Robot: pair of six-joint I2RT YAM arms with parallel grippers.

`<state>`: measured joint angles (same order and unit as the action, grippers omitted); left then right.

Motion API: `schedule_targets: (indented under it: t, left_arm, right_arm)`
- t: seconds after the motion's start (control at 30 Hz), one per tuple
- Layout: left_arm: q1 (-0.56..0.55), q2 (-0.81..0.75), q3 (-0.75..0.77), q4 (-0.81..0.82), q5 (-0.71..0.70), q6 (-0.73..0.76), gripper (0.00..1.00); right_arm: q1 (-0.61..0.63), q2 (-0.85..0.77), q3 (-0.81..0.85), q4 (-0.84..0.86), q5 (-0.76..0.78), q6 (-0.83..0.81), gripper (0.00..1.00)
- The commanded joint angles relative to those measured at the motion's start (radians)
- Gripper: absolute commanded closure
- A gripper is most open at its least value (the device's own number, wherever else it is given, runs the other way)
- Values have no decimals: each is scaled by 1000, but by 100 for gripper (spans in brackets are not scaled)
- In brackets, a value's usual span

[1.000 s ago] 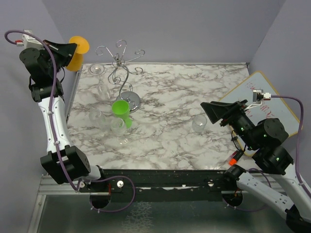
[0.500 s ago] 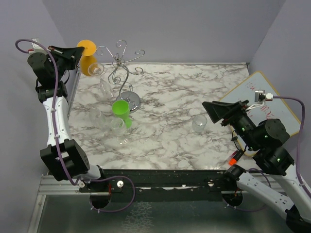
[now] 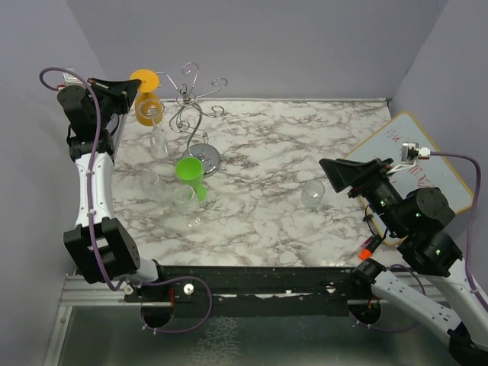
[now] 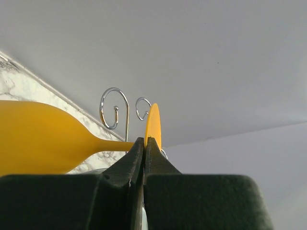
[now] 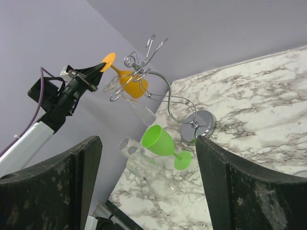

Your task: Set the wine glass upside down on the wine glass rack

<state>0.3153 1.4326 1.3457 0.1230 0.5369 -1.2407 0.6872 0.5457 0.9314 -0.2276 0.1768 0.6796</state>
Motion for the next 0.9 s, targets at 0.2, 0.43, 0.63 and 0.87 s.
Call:
schedule_targets:
  t: [0.2, 0.43, 0.63, 0.87]
  left_arm:
    - [-61, 47, 67, -11, 9, 32, 100]
    - [-84, 86, 94, 2, 21, 27, 100]
    - [-86, 146, 158, 31, 46, 4, 100]
    - [-85, 210, 225, 44, 74, -14, 100]
  right_arm:
    - [2, 26, 26, -11, 52, 5, 16]
    - [2, 34, 30, -20, 71, 11, 16]
    - [2, 28, 27, -24, 81, 14, 16]
    - [2, 32, 24, -20, 81, 18, 16]
